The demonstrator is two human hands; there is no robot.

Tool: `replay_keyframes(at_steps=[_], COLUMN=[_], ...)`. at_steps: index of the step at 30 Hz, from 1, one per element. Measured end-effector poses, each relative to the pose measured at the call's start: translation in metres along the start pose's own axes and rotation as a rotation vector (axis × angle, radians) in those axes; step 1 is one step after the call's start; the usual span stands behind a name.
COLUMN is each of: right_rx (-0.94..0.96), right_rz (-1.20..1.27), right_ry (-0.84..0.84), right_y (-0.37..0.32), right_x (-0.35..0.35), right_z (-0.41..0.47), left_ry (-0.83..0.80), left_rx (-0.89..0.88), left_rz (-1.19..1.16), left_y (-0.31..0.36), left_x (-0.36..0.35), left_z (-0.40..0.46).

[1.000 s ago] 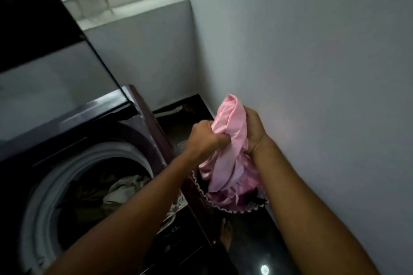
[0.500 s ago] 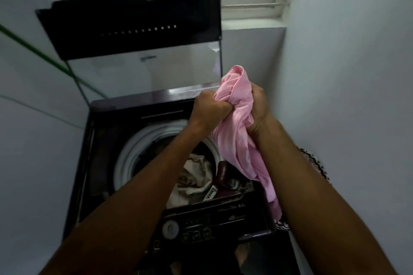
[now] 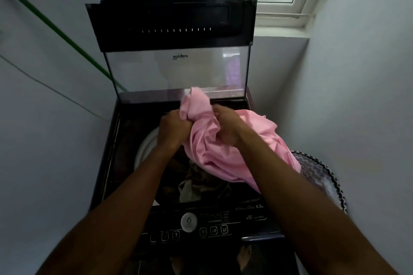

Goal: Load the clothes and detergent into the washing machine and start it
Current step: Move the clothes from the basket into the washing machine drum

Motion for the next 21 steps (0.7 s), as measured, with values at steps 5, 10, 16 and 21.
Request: replay_keyframes(at_steps=[5,10,16,21], right_rx=[-0.002,0.051,0.332,0.518], right_rz=[-0.083,-0.431,-0.593,-1.035], right_ry=[0.158,0.231,0.395,0.679], right_y=[0.062,0.091,0.041,0.007], right_x=[0.03,0.052,0.061,0.112], right_z=[0.026,0.034,0.021,-0.014], left_ry=[-0.285,-0.35,-0.52,-0.561], left_rx=[0.027,0.069,-0.076,-0.513], left_rz=[0.084,0.113,0.326,0.201], left_y=[-0.038,-0.079,-0.028,0.03], left_x=[-0.048,-0.099,-0.104,-0.135], left_z=[-0.016,-0.01,-0.036,-0.058])
Point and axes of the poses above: each hand's wrist, its own z-axis towards the middle knuckle, its own x-axis out of the back of the hand, y = z × x, the point moved 5 cm from there along z, towards the middle knuckle, and after that the axes turned 6 degrees about y, right-handed, at the moved point
